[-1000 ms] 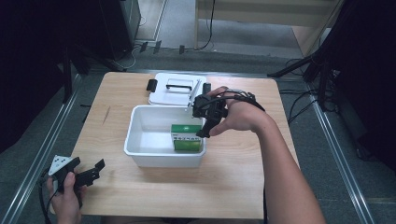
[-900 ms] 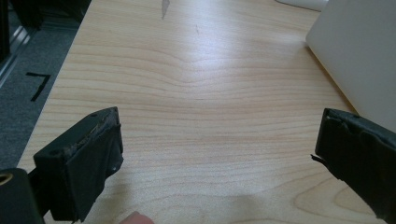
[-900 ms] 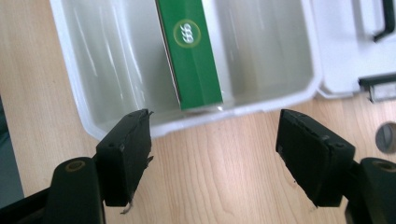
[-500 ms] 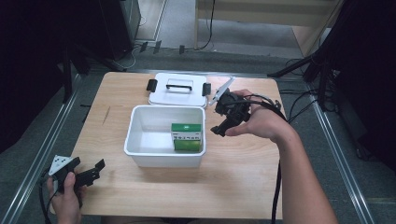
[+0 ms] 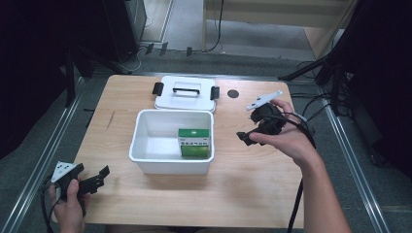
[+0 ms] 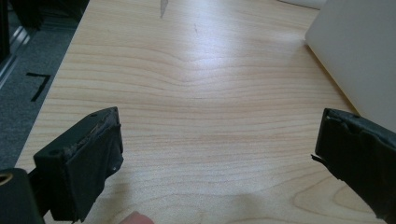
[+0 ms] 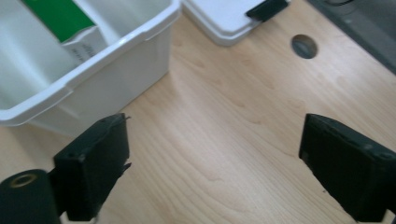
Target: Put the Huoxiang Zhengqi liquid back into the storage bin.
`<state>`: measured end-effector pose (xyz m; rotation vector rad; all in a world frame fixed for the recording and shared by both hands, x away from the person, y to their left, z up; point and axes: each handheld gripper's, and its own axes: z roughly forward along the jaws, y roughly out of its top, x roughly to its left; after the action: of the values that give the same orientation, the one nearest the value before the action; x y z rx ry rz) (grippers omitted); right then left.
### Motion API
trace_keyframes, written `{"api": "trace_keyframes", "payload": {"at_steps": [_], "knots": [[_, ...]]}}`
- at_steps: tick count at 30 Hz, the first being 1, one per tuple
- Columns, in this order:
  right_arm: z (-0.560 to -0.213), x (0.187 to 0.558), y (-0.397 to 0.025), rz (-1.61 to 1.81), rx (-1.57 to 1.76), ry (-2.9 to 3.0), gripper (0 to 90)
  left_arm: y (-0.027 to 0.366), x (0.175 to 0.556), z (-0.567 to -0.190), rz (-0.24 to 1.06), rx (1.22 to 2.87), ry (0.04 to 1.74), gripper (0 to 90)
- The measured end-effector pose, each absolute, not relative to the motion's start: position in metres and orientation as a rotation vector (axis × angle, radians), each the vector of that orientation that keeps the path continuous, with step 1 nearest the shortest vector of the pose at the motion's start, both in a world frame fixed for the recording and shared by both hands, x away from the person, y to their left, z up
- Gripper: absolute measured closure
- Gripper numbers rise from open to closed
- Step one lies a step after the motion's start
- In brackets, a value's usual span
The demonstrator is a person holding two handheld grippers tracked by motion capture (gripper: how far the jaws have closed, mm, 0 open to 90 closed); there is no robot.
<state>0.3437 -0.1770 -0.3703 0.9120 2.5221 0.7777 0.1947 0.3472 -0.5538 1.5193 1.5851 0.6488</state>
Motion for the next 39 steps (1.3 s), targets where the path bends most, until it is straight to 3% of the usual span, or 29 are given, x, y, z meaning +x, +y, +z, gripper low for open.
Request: {"api": "trace_keyframes", "payload": {"at_steps": [1, 2, 39], "knots": [[-0.376, 0.339, -0.185, 0.820, 0.939, 2.455, 1.1, 0.347, 0.195, -0.554, 0.648, 1.518, 1.586, 1.5], [-0.378, 0.338, -0.187, 0.832, 0.956, 2.435, 0.2, 0.347, 0.195, -0.554, 0.648, 1.518, 1.586, 1.5], [-0.506, 0.262, -0.319, 1.053, 1.364, 1.965, 0.0, 0.348, 0.194, -0.554, 0.639, 1.513, 1.563, 1.5]]}}
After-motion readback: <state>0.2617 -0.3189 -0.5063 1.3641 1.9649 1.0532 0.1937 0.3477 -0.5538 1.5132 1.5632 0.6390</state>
